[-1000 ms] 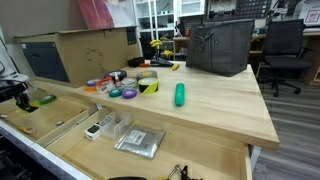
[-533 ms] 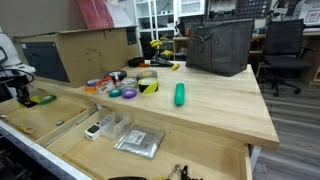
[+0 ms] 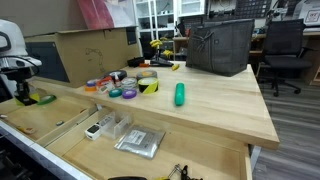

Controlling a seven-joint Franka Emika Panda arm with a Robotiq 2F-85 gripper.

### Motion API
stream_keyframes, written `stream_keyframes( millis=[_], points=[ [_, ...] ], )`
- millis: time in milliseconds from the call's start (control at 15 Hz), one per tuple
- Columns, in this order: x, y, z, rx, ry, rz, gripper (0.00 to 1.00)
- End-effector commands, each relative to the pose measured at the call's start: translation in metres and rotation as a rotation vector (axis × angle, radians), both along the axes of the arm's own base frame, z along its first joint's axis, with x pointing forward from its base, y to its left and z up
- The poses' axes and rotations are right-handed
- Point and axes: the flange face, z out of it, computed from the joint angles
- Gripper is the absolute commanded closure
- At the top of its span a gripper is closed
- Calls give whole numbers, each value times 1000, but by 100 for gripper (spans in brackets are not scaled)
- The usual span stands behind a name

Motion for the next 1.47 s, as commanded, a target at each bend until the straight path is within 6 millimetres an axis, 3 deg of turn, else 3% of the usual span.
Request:
stream_keyframes(
  millis=[0,467,733,800,867,1333,1400],
  points=[
    [0,-41,19,-28,6,-46,99],
    [21,-127,56,-54,-72,-235,99],
    [24,-160,84,-61,-142,-337,99],
    [24,-163,88,-56,-144,-359,99],
    [27,-159,72,-50,-137,-316,94],
    [25,-164,82,-50,-155,-339,94],
    [25,-164,82,-50,-155,-339,99]
  ],
)
